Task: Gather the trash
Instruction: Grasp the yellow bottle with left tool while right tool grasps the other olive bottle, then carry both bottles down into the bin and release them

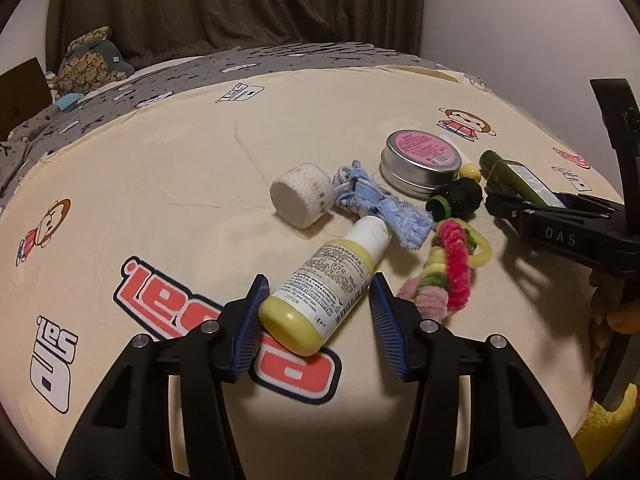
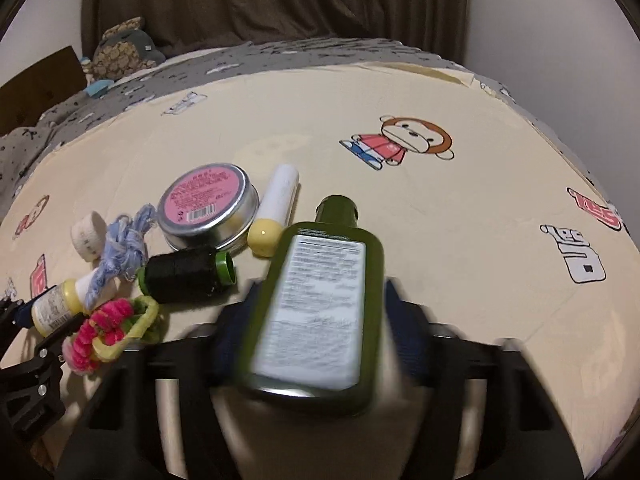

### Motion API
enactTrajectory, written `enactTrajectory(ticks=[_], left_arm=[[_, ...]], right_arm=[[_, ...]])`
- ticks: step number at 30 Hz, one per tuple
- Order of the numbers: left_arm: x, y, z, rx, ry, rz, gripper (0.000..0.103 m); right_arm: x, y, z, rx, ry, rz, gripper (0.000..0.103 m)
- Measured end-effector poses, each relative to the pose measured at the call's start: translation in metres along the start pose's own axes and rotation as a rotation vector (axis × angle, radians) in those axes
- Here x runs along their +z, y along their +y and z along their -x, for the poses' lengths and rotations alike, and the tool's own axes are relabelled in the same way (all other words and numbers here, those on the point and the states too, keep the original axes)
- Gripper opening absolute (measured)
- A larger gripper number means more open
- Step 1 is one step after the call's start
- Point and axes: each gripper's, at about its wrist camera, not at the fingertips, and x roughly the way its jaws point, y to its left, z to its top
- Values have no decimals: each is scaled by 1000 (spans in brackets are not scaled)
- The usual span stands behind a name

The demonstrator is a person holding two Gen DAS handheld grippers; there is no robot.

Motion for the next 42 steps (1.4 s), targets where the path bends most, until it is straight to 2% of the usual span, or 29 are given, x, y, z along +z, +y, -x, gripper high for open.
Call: enactTrajectory(ticks=[7, 11, 17, 24, 33, 38, 42], left_arm=[[-20, 8, 19, 33, -13, 11, 49], [-41, 16, 35, 60, -15, 27, 32], [-62, 15, 60, 86, -26, 8, 32], [-78, 11, 83, 88, -45, 7, 31], [-99, 0, 111, 79, -71, 18, 30], [-112, -10, 141, 56, -104, 12, 29], [-125, -20, 152, 50, -101, -20, 29]], right_arm=[[-23, -2, 24, -10, -20, 59, 50], [-44, 1, 41, -12, -23, 109, 50], [-68, -2, 66, 17, -42, 119, 50], [-95, -6, 109, 73, -112, 140, 50], [-123, 4, 153, 81, -187, 201, 50], [-140, 9, 161, 127, -173, 205, 50], [-153, 13, 162, 145, -153, 201, 50]])
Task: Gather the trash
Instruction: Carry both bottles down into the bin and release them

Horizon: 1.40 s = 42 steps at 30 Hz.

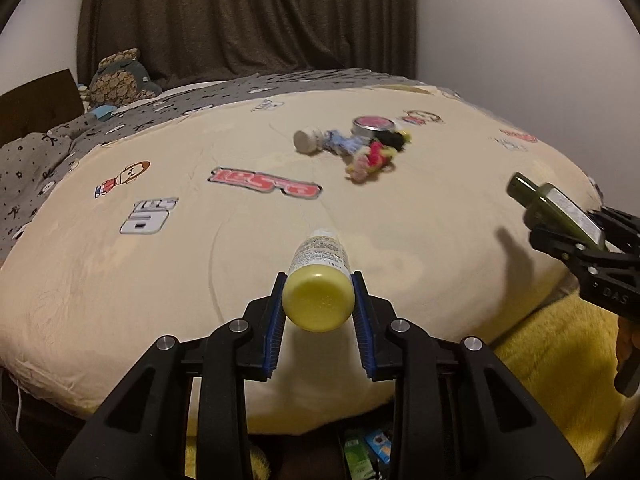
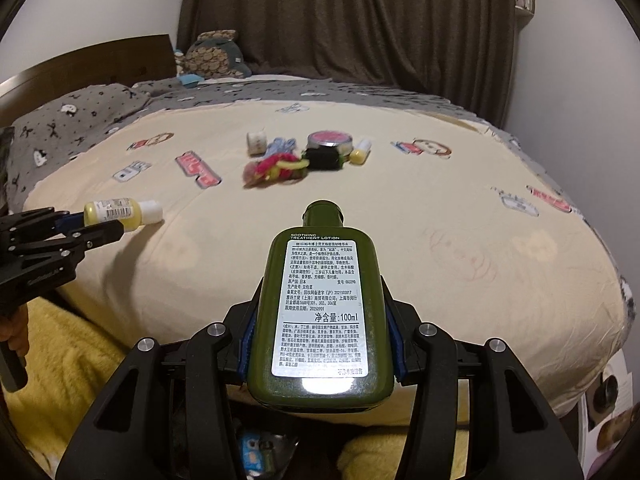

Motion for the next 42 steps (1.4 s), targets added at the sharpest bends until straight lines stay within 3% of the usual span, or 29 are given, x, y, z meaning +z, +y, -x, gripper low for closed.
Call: enactTrajectory(ticks=[12, 30, 42], left_arm=[[-55, -18, 10, -57, 100, -9, 29], [-136, -39, -57, -135, 414, -14, 29], [-159, -45, -82, -170, 559, -14, 29]], right_arm=[[-48, 21, 0, 95, 126, -20, 50], [-116, 35, -60, 196, 426, -86, 50], [-135, 57, -79, 254, 522, -61, 50]])
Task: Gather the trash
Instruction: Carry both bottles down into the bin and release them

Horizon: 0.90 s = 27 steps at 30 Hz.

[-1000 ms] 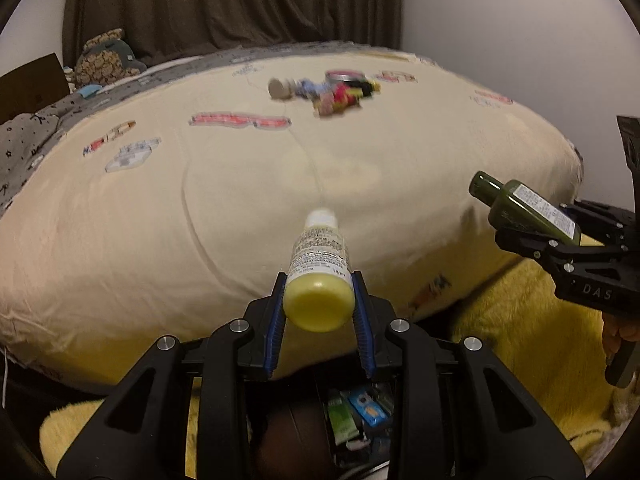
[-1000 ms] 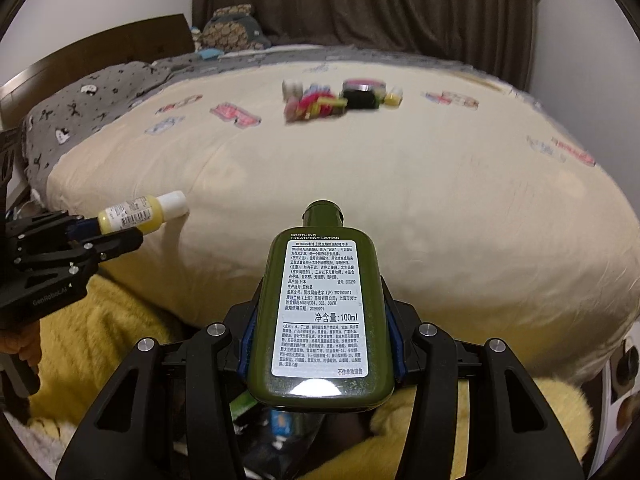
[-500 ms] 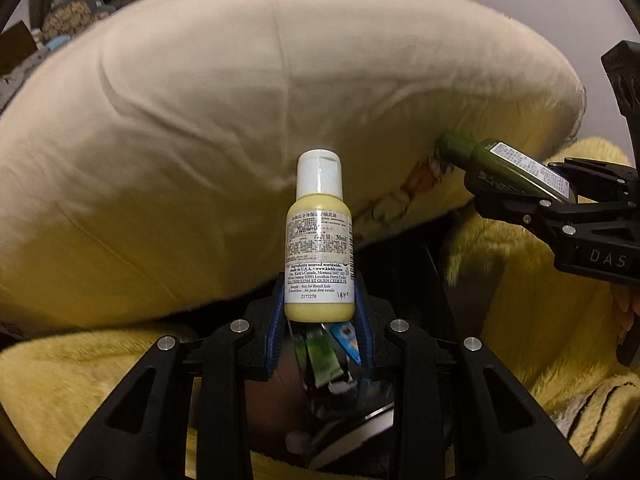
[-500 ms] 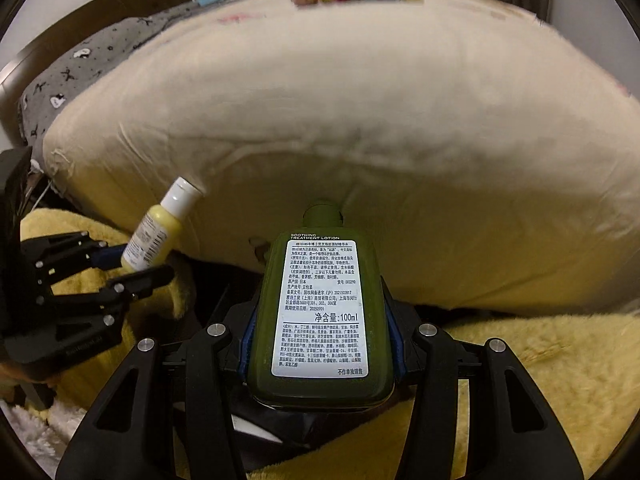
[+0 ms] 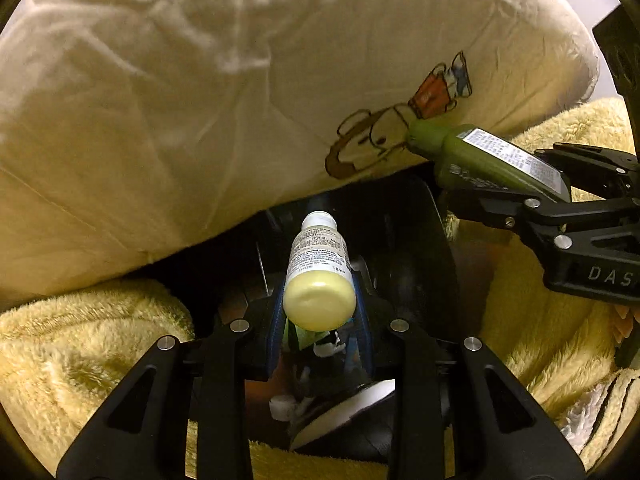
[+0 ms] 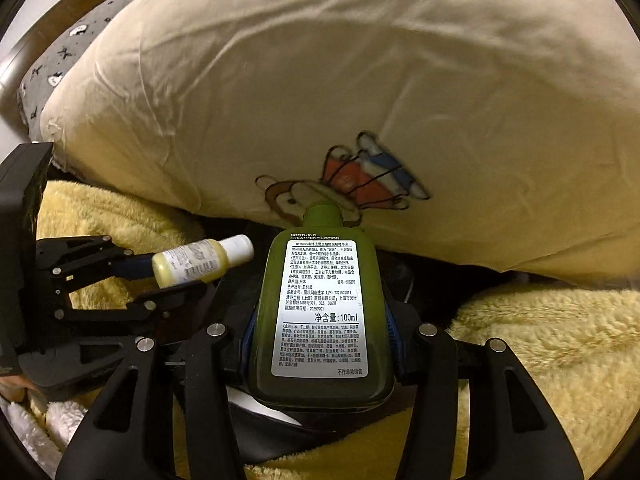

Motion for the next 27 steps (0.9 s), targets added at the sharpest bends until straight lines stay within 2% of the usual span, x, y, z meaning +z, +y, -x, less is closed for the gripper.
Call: enactTrajectory(ticks=[4, 6, 8, 11, 20, 23, 27], left_arm=[[0, 2, -3, 5, 18, 12, 29], [0, 2, -5, 12, 23, 20, 32], [0, 2, -5, 22, 23, 26, 47], [2, 2, -3, 26, 23, 34, 49], [5, 7, 11, 70, -9, 45, 63], [9, 9, 26, 101, -54, 22, 72], [21, 12, 61, 159, -145, 4, 79]], right_arm=[[1, -2, -5, -7, 16, -13, 52], [0, -3, -2, -9, 3, -30, 68], [10, -6, -5, -13, -8, -44, 76], [10, -10, -1, -19, -14, -57, 78], [11, -15, 9, -43, -43, -57, 86], [15, -15, 27, -55, -84, -36, 87], [29, -16, 61, -102, -183, -10, 87]])
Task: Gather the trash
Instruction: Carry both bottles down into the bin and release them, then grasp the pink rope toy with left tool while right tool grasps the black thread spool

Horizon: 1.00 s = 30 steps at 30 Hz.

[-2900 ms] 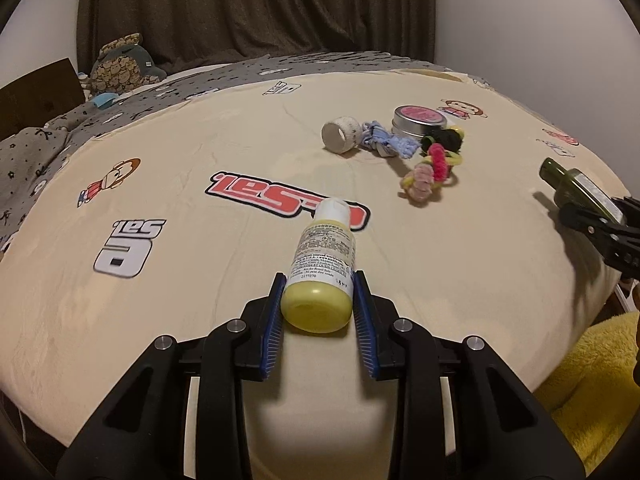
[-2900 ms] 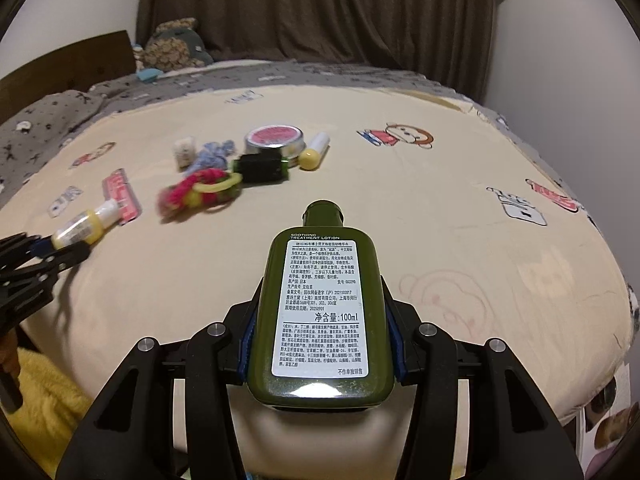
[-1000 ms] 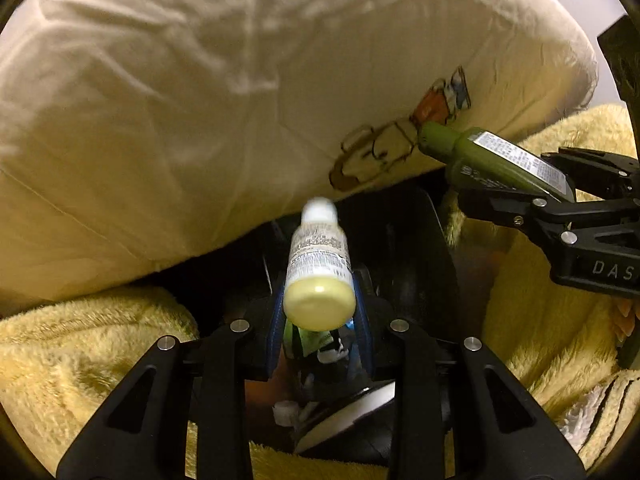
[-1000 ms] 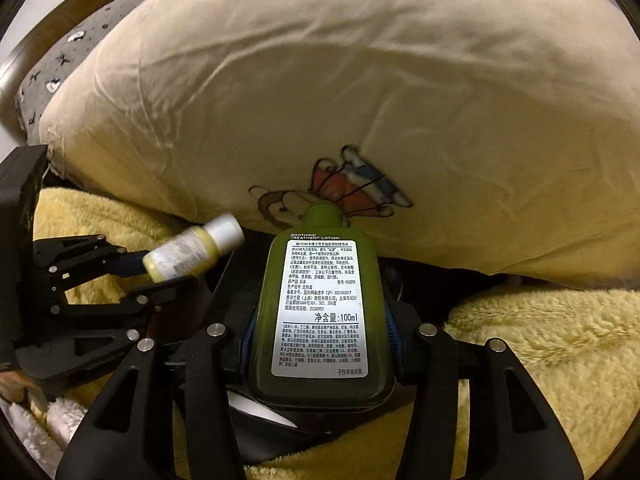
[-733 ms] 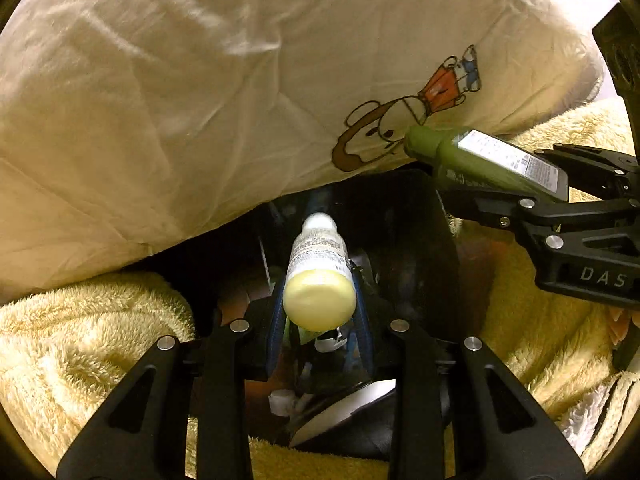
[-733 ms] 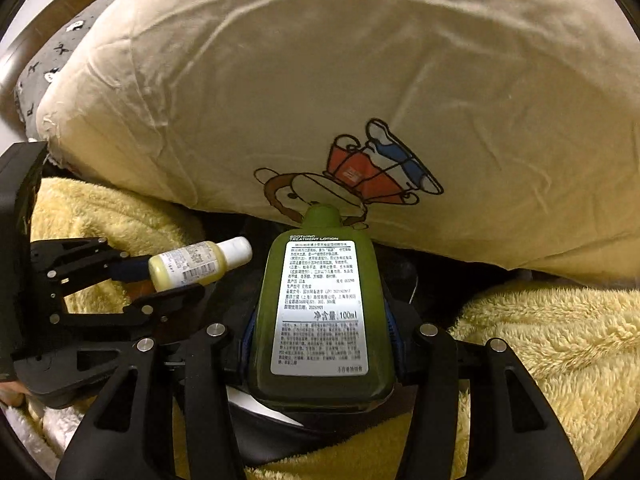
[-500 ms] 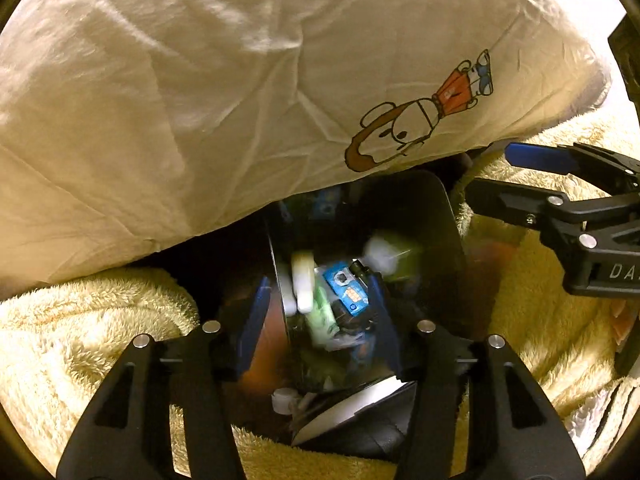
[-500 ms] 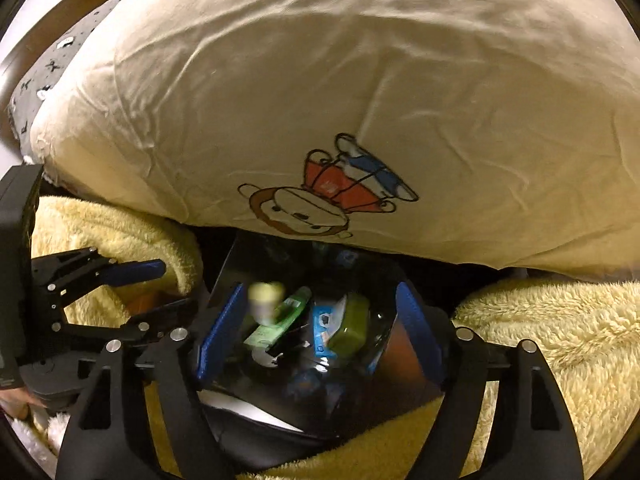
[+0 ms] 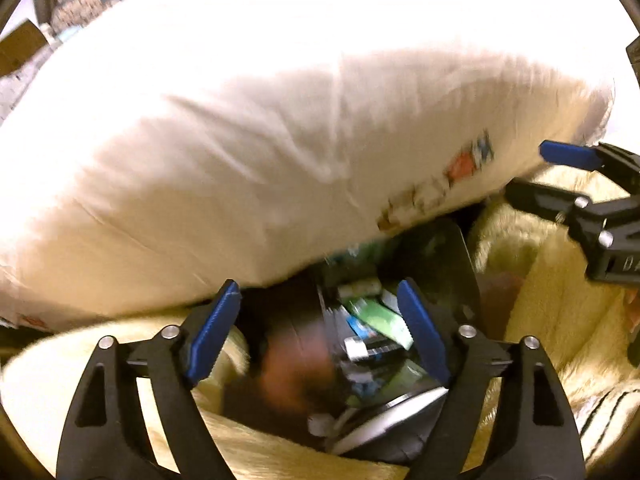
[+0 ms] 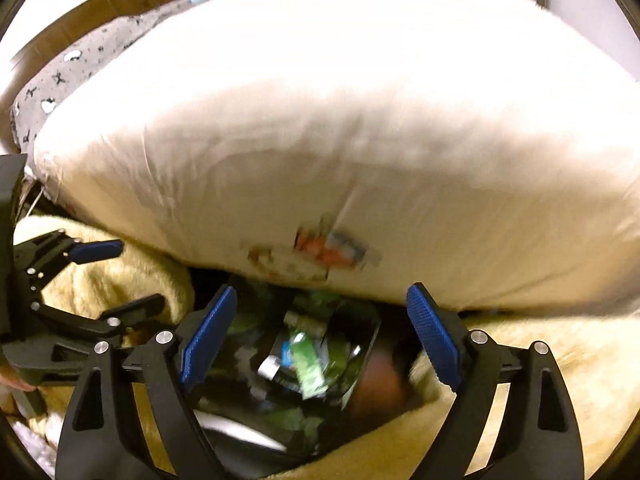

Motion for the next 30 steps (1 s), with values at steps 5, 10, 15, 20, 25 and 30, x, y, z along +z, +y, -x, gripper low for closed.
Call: enactTrajectory(ticks=[5, 10, 15, 20, 25, 30], left_arm=[[33, 20, 46, 36, -146, 17, 86], [75, 31, 69, 61, -258, 17, 87], [131, 28, 66, 33, -325, 9, 87], [183, 19, 43, -34, -370, -1, 86], [223, 11, 7, -74, -351, -3, 77], [244, 2, -17, -87, -320, -41, 60]], right_arm=[[41, -18, 46, -75, -168, 6, 90], [91, -34, 67, -179, -285, 16, 91], [139, -51, 64, -234, -325, -9, 91], [176, -68, 48, -275, -327, -60, 91], [195, -81, 33, -305, -318, -99, 91], [213, -89, 24, -284, -326, -127, 91]])
